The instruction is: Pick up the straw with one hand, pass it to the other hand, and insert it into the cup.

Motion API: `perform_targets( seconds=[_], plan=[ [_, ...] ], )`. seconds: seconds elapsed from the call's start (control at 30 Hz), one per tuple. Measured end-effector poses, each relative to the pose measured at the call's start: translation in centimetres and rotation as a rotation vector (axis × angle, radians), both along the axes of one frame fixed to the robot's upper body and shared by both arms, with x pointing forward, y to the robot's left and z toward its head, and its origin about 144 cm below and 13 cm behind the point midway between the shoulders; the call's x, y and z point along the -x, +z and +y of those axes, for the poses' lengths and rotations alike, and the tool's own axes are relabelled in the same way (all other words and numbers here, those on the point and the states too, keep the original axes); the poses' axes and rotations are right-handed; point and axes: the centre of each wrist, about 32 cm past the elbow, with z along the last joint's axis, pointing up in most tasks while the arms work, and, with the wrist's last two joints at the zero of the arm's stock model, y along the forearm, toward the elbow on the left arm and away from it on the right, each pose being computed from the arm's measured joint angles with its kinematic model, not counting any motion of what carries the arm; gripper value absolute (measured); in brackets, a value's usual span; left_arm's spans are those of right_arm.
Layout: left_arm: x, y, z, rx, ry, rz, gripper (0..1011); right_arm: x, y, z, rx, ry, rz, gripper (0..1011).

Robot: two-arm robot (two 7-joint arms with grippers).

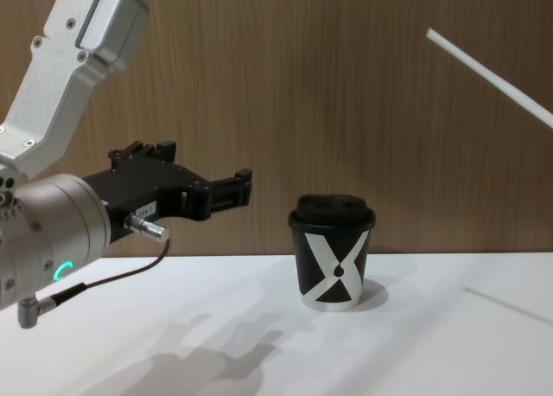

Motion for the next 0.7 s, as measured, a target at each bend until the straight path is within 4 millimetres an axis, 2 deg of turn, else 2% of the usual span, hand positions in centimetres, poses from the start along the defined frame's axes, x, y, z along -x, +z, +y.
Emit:
perform_targets(
  seconds=[0.33, 0.7],
  plan=[
    [0.0, 0.0, 0.0, 0.000, 0.000, 0.000, 1002, -1.4, 0.6, -0.2, -0.001, 0.115, -0.046, 0],
    [0.0, 0.0, 0.0, 0.000, 0.000, 0.000, 1002, -3.2, 1.4, 0.4, -0.006, 0.232, -0.075, 0]
  ],
)
